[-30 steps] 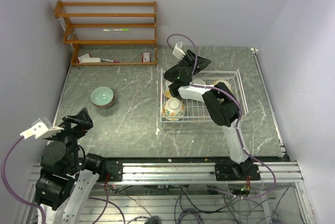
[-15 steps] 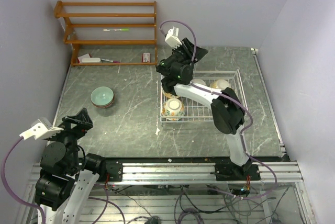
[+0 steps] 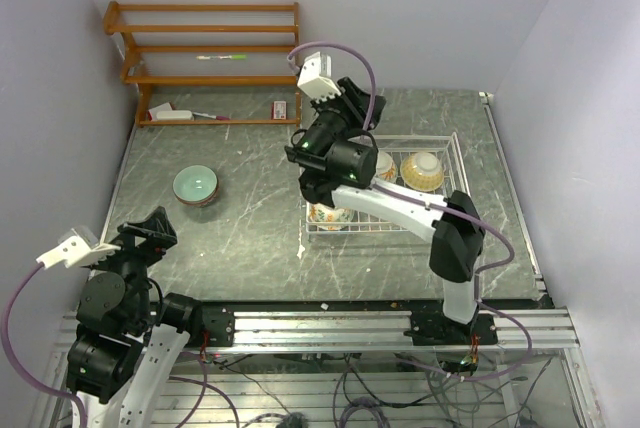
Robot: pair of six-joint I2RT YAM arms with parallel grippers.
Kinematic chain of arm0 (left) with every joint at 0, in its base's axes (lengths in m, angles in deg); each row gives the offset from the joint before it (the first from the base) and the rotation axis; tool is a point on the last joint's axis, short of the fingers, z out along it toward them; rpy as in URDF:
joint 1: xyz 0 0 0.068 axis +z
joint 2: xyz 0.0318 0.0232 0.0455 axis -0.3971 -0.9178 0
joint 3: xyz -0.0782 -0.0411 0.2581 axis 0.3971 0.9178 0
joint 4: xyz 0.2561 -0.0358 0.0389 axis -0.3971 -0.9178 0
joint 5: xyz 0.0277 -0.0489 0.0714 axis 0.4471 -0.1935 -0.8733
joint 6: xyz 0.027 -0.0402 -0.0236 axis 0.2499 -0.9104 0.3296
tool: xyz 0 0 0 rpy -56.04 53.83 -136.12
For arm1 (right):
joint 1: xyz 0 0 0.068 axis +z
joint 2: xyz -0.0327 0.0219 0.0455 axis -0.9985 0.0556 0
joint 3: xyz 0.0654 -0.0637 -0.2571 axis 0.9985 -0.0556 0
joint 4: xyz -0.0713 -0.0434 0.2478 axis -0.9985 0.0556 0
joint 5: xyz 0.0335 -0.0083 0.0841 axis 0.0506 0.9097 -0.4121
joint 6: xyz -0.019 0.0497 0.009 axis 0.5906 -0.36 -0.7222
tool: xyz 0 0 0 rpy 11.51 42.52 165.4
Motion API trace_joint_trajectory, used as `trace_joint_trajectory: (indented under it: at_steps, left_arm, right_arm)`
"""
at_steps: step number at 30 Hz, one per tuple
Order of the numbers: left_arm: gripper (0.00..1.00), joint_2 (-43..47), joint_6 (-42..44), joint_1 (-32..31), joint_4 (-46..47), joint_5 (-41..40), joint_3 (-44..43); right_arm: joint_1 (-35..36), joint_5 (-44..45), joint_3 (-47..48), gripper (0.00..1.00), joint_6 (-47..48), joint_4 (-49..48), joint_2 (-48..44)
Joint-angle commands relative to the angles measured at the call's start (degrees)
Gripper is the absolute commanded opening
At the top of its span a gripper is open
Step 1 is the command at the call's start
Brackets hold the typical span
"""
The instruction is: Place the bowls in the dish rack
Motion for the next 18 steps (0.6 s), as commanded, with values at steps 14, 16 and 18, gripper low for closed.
trace_joint_trajectory:
  at_steps: [14,16,18]
  left_arm:
    - [0.95,0.47,-0.65,-0.33,0.22,-2.09,-1.04]
    - [0.95,0.29,-0.70,-0.34,0.20,-2.16,-1.12]
    - [0.95,0.12,-0.71,-0.30,0.12,-2.25,-1.12]
  right_arm:
    - [22.96,9.87,1.53,0.35,13.13,-16.80,-16.92]
    - [25.35,9.89,0.84,0.35,12.01,-16.79,-18.28]
    - [28.27,9.50,0.31,0.36,10.70,-16.88,-19.34]
